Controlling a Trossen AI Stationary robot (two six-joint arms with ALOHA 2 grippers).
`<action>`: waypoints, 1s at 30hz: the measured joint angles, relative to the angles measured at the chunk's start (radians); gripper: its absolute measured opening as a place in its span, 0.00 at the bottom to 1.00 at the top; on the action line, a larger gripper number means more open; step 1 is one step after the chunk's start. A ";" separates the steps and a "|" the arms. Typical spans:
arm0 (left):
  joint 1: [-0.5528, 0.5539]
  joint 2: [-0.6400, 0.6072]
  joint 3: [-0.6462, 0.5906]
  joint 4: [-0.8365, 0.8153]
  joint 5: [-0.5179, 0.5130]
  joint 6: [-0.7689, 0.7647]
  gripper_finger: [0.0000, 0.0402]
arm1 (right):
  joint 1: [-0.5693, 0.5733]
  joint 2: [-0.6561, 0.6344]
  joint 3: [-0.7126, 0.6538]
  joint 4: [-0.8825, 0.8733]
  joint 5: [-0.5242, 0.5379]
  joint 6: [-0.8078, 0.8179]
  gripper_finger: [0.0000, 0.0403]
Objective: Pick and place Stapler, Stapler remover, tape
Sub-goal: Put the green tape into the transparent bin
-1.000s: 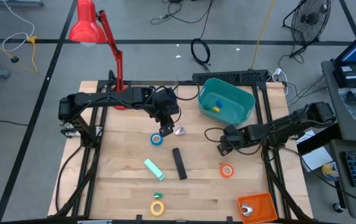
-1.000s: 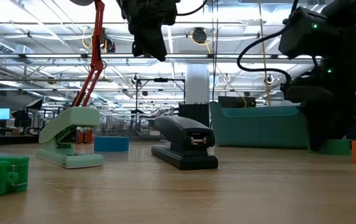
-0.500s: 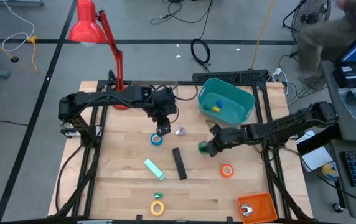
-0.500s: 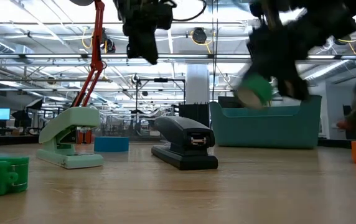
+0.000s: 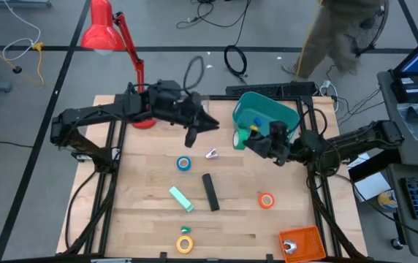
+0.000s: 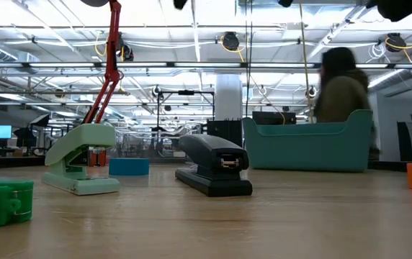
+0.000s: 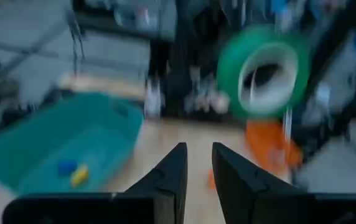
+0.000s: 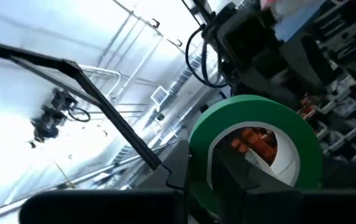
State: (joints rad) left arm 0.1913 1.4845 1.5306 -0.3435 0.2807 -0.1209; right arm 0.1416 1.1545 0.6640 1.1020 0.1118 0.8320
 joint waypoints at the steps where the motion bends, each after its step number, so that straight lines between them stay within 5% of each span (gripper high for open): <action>1: 0.001 0.001 0.000 0.026 -0.005 -0.040 0.19 | -0.003 0.000 0.000 -0.002 0.002 -0.015 0.07; 6: 0.026 0.057 -0.001 0.054 0.125 -0.248 0.19 | -0.012 0.000 0.000 -0.068 0.020 -0.051 0.07; 9: 0.027 0.088 -0.002 0.040 0.168 -0.248 0.20 | -0.013 0.003 -0.001 -0.103 0.032 -0.056 0.07; 21: 0.009 0.094 -0.002 0.061 0.121 -0.241 0.53 | -0.013 0.003 -0.001 -0.113 0.075 -0.061 0.07; 30: 0.009 0.094 -0.002 0.154 0.109 -0.241 0.51 | -0.024 0.018 -0.001 -0.112 0.084 -0.046 0.07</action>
State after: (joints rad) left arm 0.2005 1.5784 1.5284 -0.1892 0.3894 -0.3614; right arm 0.1172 1.1728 0.6628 0.9896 0.1963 0.7856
